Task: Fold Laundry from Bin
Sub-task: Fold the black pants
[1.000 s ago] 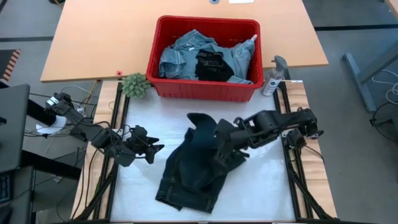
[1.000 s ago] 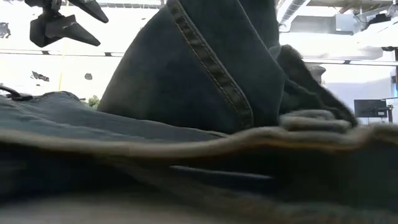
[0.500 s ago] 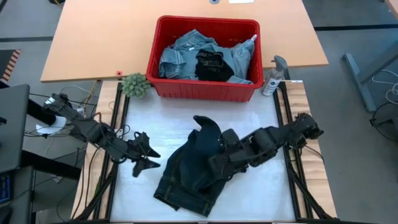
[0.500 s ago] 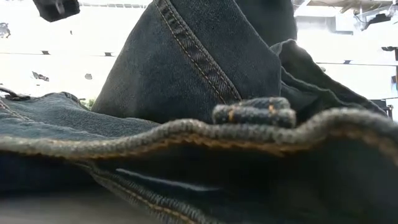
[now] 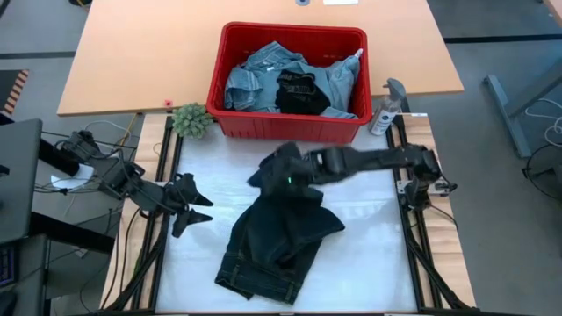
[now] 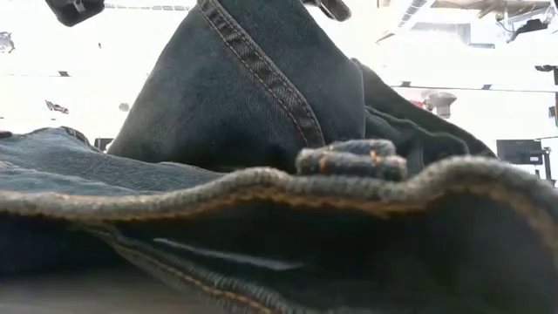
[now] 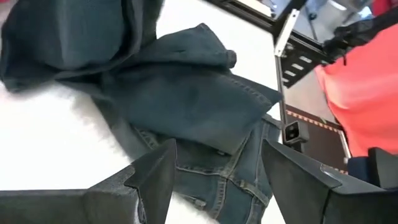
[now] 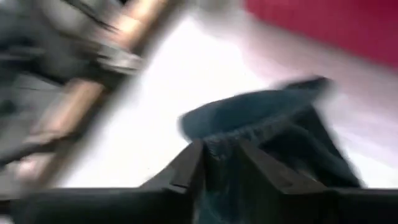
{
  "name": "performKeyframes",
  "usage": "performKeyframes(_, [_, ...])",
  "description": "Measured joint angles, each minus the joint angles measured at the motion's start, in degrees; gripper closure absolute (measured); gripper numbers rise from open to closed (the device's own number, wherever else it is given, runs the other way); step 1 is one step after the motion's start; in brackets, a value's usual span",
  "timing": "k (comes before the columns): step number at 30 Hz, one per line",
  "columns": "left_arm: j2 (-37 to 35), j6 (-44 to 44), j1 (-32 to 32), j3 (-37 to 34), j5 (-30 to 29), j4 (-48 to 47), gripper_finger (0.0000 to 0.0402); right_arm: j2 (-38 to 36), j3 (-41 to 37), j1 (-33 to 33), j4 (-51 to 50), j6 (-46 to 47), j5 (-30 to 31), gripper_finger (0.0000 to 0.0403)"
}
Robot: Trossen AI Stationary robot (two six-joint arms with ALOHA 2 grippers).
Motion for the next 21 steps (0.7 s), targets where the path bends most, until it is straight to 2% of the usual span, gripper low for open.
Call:
performKeyframes(4, [3.31,-0.78,-0.12,0.02,-1.48,-1.34,0.0178,0.04,-0.04,-3.73,-18.87,-2.33,-0.79,0.0225])
performKeyframes(7, [8.44,0.29,-0.79,0.02,-3.9,-1.11,0.0178,0.04,-0.06,-5.25,-27.86,-9.23,-0.68,0.0209])
performKeyframes(12, [20.14,0.93,-2.4,0.02,-8.75,5.26,0.0178,0.04,-0.06,-6.16,-31.72,-28.25,-0.73,0.0205])
performKeyframes(15, [27.4,0.95,-3.77,0.02,-10.61,13.99,0.0178,-0.25,-0.06,-6.18,-33.34,-39.37,-0.82,0.0211])
performKeyframes(21, [39.33,-0.78,-7.46,0.03,-8.65,30.73,0.0178,-0.63,-0.04,-6.23,-33.3,-57.39,-2.3,0.022])
